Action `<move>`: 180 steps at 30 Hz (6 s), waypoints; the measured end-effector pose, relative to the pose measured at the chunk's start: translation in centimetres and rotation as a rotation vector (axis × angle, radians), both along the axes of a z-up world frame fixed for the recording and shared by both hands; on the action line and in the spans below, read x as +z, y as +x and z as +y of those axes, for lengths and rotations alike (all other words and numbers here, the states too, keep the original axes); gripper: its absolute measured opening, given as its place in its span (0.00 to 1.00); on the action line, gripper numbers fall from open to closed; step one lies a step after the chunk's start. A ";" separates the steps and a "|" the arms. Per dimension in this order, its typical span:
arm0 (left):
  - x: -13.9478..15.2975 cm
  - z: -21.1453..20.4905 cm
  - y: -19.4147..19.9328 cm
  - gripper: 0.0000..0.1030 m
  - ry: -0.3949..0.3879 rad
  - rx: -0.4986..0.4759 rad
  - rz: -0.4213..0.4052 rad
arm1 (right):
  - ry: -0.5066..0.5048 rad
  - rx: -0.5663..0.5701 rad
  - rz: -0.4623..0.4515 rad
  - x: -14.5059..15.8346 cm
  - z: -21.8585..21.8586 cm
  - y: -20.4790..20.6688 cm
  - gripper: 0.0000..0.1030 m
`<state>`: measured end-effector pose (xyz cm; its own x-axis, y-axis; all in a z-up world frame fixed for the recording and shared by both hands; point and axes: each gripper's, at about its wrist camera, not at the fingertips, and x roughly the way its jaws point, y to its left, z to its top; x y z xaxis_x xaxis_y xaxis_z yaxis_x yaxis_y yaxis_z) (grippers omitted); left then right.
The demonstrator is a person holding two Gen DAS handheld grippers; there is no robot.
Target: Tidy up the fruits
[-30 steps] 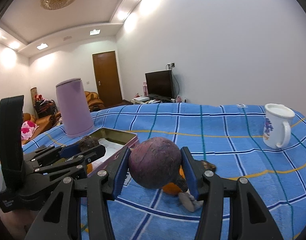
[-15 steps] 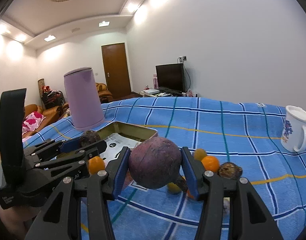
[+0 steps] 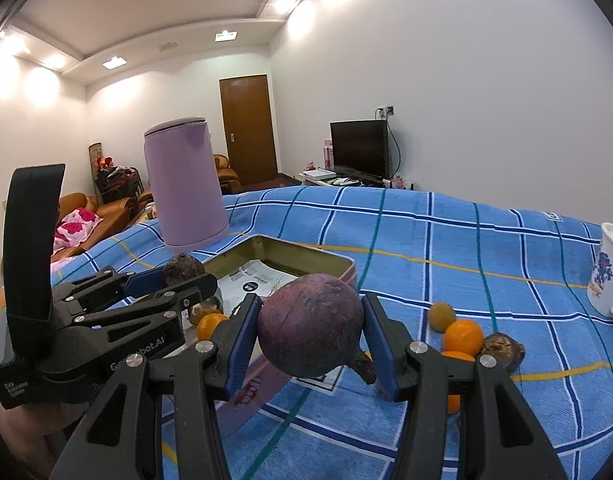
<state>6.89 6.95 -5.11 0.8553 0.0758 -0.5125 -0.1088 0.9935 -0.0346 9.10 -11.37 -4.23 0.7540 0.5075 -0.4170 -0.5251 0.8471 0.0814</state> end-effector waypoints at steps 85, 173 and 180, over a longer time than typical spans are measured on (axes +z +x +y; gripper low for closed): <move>-0.1 -9.6 1.1 0.88 0.054 -0.171 0.049 | -0.091 -0.190 0.223 -1.8 -10.8 1.8 0.75; 0.1 -12.1 1.7 0.27 -0.007 -0.337 0.003 | -0.028 -0.201 0.068 -0.1 -11.7 -1.0 0.47; 0.4 -11.9 1.2 0.27 0.001 -0.322 -0.027 | -0.029 -0.201 0.045 0.1 -11.6 -1.3 0.47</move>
<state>8.07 -4.98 -4.75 0.8490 -0.2004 -0.4890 0.2120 0.9767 -0.0321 7.76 -23.02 -4.15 0.8192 0.3360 -0.4648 -0.3418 0.9368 0.0748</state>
